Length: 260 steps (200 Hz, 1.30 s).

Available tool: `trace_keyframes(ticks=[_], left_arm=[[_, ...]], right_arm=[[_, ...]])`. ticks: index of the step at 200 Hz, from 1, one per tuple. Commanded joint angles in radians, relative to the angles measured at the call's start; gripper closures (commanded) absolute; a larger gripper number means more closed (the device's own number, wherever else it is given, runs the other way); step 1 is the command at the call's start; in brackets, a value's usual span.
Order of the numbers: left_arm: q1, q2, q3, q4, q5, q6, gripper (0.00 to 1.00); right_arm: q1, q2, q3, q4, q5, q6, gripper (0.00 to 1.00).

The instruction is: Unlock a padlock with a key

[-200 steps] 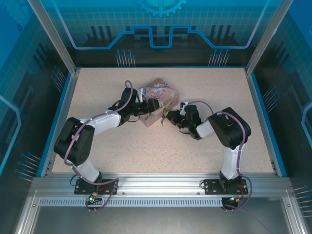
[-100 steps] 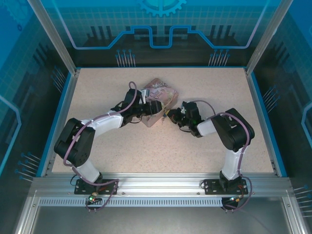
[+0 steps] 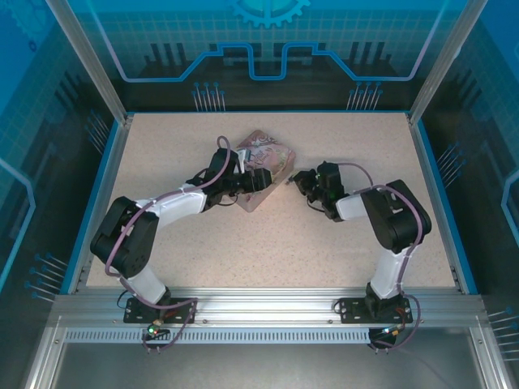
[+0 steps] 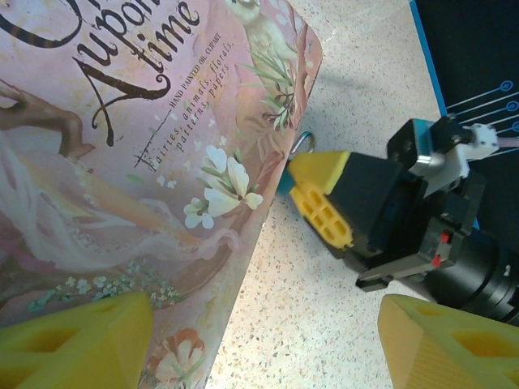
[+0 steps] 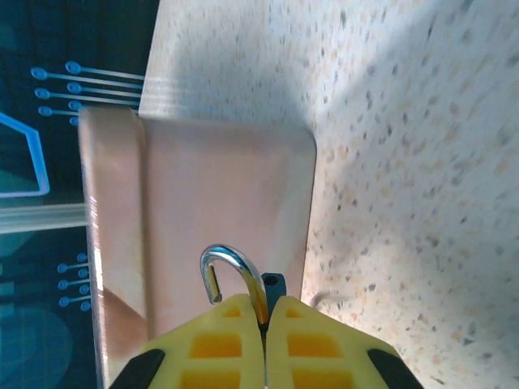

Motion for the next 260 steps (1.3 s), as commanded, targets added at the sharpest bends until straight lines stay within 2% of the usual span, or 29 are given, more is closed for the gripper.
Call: trace_keyframes(ticks=[1,29,50,63,88,109,136,182,194,204,225,260], left_arm=[[0.006,0.037,-0.044,-0.241,-0.010,-0.014,0.22],[0.038,-0.023,-0.004,-0.245,0.049,-0.017,0.18],[0.077,-0.098,0.029,-0.249,0.079,-0.009,0.06],[0.104,-0.149,0.043,-0.251,0.098,-0.001,0.01],[0.150,-0.248,0.046,-0.256,0.118,0.019,0.01],[0.194,-0.315,0.015,-0.268,0.131,0.018,0.01],[0.245,-0.399,-0.057,-0.265,0.138,-0.003,0.01],[0.302,-0.513,-0.130,-0.330,0.126,0.016,0.01],[0.317,-0.538,-0.141,-0.343,0.123,0.017,0.01],[0.329,-0.552,-0.146,-0.358,0.120,0.020,0.01],[0.354,-0.582,-0.140,-0.398,0.107,0.034,0.01],[0.414,-0.662,-0.142,-0.460,0.035,0.073,0.01]], right_arm=[[-0.018,-0.094,-0.010,-0.073,0.041,-0.082,0.94],[-0.026,-0.245,-0.012,-0.282,-0.052,-0.310,0.93],[-0.018,-0.371,-0.029,-0.457,-0.169,-0.460,0.93],[-0.015,-0.433,-0.053,-0.540,-0.261,-0.510,0.92],[0.027,-0.475,-0.066,-0.706,-0.412,-0.586,0.91],[0.070,-0.464,-0.109,-0.715,-0.474,-0.575,0.91],[0.084,-0.421,-0.174,-0.667,-0.456,-0.538,0.90],[0.039,-0.293,-0.170,-0.671,-0.407,-0.562,0.87],[0.026,-0.295,-0.164,-0.699,-0.378,-0.575,0.82],[0.018,-0.299,-0.148,-0.741,-0.350,-0.599,0.74],[-0.002,-0.333,-0.120,-0.840,-0.294,-0.653,0.64],[-0.075,-0.531,-0.119,-0.950,-0.155,-0.723,0.42]])
